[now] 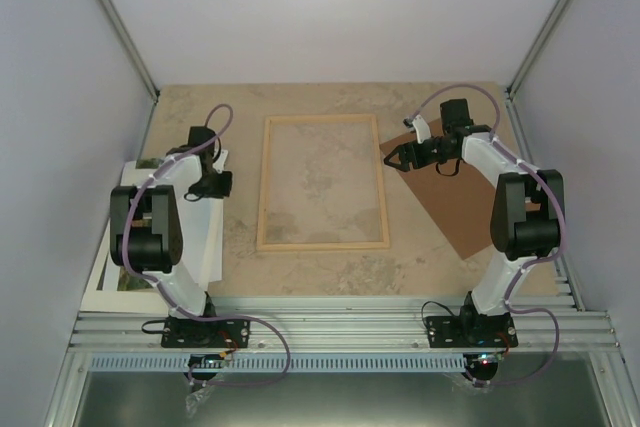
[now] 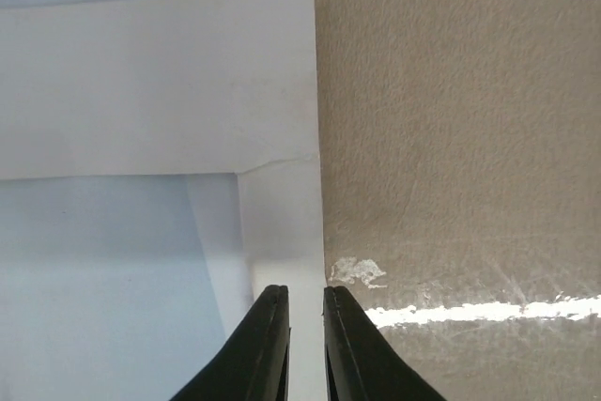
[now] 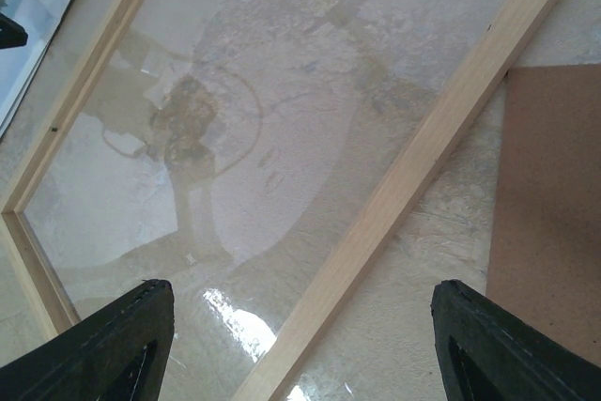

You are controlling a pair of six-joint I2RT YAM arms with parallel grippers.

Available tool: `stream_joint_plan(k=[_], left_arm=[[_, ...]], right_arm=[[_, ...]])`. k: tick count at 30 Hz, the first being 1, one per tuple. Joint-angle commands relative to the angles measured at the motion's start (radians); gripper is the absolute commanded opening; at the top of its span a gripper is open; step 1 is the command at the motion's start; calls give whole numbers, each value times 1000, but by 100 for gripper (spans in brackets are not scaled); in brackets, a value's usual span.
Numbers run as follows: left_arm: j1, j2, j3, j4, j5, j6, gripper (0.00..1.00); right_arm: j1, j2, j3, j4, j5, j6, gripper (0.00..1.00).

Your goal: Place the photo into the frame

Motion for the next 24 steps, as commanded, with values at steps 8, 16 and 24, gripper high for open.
stream_joint_plan(k=[8,16,24], left_arm=[[1,14,87,23,-33,4,20],[58,65,116,6,96,15,22],[-45,3,93,109,-135,2,59]], right_arm=[[1,-12,-7,16,-9,10,76],[1,-28,-19,16,2,5,76],[1,-26,-26,21,7,9,76]])
